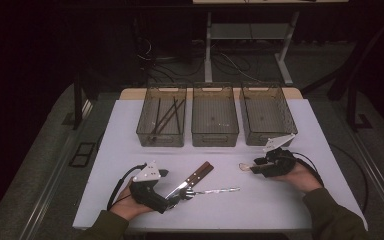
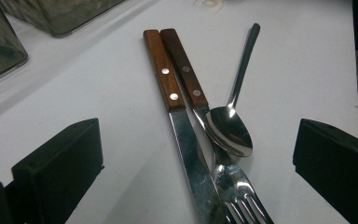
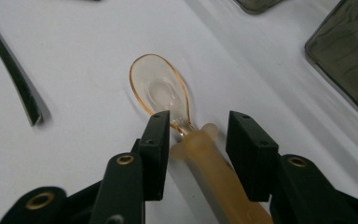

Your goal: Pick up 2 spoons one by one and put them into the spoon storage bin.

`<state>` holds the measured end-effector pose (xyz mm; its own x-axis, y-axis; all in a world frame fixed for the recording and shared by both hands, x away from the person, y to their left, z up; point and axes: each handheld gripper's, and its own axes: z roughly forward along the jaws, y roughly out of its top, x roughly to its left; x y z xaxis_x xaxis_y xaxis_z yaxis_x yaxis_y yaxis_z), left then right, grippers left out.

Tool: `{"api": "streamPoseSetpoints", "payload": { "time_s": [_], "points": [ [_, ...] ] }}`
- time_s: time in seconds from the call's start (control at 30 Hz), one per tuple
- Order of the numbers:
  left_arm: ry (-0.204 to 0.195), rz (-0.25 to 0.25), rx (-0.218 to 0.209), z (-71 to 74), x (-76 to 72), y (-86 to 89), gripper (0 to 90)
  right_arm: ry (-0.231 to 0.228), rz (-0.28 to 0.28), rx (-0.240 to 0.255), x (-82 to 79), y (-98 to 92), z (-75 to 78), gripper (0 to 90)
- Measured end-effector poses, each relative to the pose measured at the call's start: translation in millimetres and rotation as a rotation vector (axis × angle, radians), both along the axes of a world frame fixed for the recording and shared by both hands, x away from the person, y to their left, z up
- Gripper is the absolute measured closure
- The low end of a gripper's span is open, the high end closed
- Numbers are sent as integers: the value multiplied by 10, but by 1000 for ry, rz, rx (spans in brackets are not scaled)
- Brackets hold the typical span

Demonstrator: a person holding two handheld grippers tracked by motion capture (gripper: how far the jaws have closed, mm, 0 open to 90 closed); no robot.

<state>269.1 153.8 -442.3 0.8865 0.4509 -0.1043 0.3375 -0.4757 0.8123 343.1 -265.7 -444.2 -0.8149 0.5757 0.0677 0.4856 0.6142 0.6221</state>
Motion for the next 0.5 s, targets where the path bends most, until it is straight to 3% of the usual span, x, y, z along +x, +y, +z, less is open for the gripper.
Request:
{"api": "streamPoseSetpoints", "payload": {
  "time_s": [0.5],
  "points": [
    [3, 0, 7, -5, -4, -11, 4, -37, 35, -38, -46, 38, 6, 663]
  ]
}}
